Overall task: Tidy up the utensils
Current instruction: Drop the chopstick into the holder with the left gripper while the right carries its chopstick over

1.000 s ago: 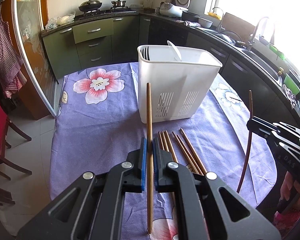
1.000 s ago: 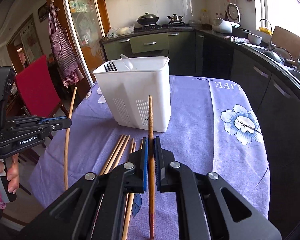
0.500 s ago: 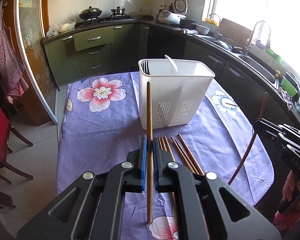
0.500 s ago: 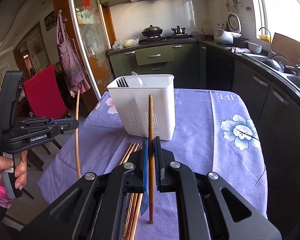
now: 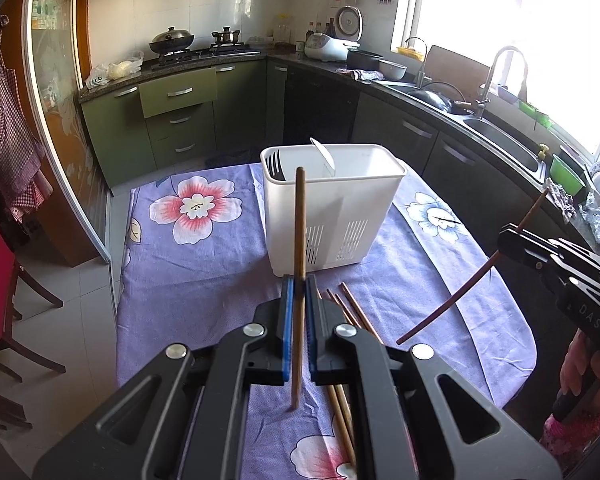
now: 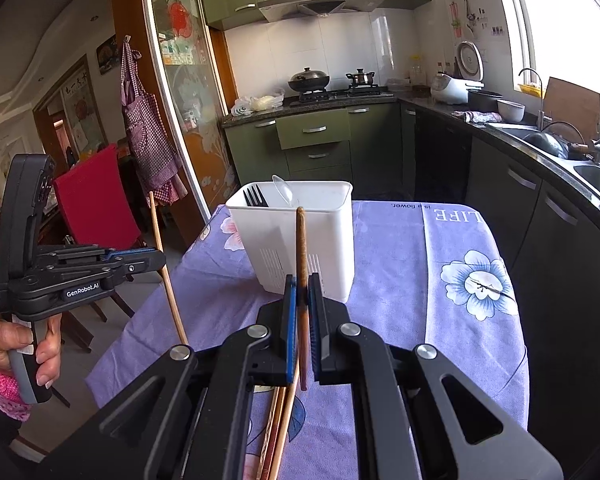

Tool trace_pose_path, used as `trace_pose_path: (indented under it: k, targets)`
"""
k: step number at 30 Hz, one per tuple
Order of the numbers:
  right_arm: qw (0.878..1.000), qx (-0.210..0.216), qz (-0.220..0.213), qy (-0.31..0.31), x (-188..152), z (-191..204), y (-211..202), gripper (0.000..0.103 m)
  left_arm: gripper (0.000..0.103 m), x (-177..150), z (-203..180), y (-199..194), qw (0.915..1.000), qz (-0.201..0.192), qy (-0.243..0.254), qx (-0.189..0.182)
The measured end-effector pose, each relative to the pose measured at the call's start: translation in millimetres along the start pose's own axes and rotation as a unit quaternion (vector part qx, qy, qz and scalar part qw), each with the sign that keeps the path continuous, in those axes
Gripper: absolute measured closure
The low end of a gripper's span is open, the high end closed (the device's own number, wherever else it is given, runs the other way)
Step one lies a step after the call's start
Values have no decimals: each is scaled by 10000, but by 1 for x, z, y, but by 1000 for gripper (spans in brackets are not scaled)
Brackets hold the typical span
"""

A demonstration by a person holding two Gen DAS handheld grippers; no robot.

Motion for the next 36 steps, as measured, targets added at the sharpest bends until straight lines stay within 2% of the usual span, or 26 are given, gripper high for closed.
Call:
trace_pose_path:
  k: [8, 15, 22, 30, 36]
  targets:
    - [9997, 177, -170, -27, 35, 3, -9, 96, 97, 28, -4, -17, 9997, -194, 24, -165]
    - [9984, 237, -496, -151, 91, 14, -24, 96, 97, 69, -15, -43, 9984, -366, 111, -424]
    - [9957, 194, -880, -194, 153, 18, -28, 96, 97, 113, -23, -73, 9957, -804, 208, -412]
    - [9938, -61, -1098, -151, 203, 8, -1, 96, 97, 160, -22, -84, 9918, -1244, 174, -253]
    - [9971, -290, -702, -2, 195, -12, 49, 96, 97, 177, -12, -51, 9934, -1140, 52, -120]
Point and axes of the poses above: each gripper's, at about its wrist camera, not at the fingertips, and y roughly the way its jaws point, z to its left, x to its top, the point moved 4 cm from there along y, roughly the way its jaws point, and after that the axes turned 5 degrees about x, right-handed, at the moved point
